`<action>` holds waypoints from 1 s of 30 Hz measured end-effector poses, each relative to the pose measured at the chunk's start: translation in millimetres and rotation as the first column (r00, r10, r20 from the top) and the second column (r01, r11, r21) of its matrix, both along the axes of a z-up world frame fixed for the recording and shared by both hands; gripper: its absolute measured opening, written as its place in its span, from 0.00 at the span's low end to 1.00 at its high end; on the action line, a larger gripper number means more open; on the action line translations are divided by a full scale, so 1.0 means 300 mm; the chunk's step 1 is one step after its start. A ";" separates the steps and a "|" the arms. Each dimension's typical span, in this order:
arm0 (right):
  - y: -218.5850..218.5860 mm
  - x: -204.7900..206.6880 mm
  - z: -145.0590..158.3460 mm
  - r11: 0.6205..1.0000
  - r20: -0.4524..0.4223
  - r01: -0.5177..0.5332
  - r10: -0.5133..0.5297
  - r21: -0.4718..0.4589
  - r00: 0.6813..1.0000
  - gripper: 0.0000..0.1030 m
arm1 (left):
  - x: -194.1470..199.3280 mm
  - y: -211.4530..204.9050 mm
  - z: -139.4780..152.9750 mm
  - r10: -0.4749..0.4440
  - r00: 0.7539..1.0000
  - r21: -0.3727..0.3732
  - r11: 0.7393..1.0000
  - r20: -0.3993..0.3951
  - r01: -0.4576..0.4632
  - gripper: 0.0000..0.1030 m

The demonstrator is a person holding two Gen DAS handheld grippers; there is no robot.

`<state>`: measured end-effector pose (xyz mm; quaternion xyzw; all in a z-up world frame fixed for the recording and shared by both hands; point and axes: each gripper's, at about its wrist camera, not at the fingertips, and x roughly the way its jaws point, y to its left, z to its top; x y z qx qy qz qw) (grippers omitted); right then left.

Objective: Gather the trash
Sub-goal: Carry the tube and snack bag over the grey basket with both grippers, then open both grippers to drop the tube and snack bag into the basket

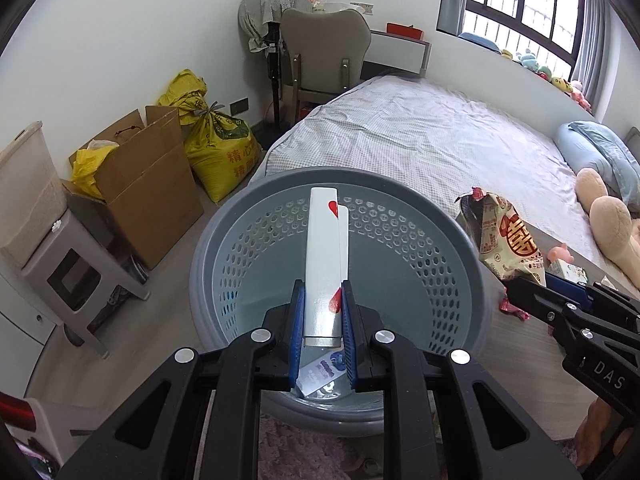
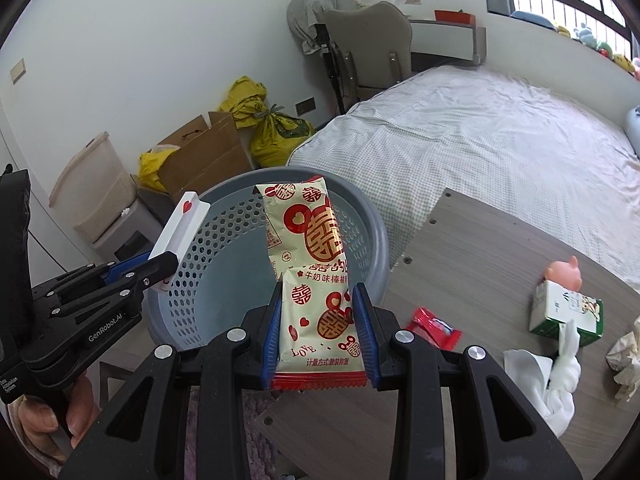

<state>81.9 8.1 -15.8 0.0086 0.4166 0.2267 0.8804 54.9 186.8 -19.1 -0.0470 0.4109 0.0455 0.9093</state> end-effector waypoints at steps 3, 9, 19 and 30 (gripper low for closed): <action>0.023 0.016 -0.008 1.000 -0.006 -0.013 0.013 -0.003 1.000 0.32 | 0.018 0.009 -0.007 0.007 1.000 -0.003 1.000 -0.007 -0.007 0.16; 0.076 0.049 -0.027 0.999 -0.017 -0.035 0.035 -0.015 0.999 0.32 | 0.050 0.043 -0.032 0.019 0.999 -0.013 1.000 -0.026 -0.019 0.16; 0.132 0.077 -0.055 0.998 -0.034 -0.065 0.064 -0.025 0.997 0.32 | 0.074 0.062 -0.055 0.030 0.999 -0.018 0.999 -0.045 -0.031 0.17; 0.148 0.094 -0.063 0.997 -0.043 -0.070 0.068 -0.039 0.997 0.34 | 0.075 0.094 -0.051 0.068 0.997 -0.036 0.997 -0.042 -0.069 0.19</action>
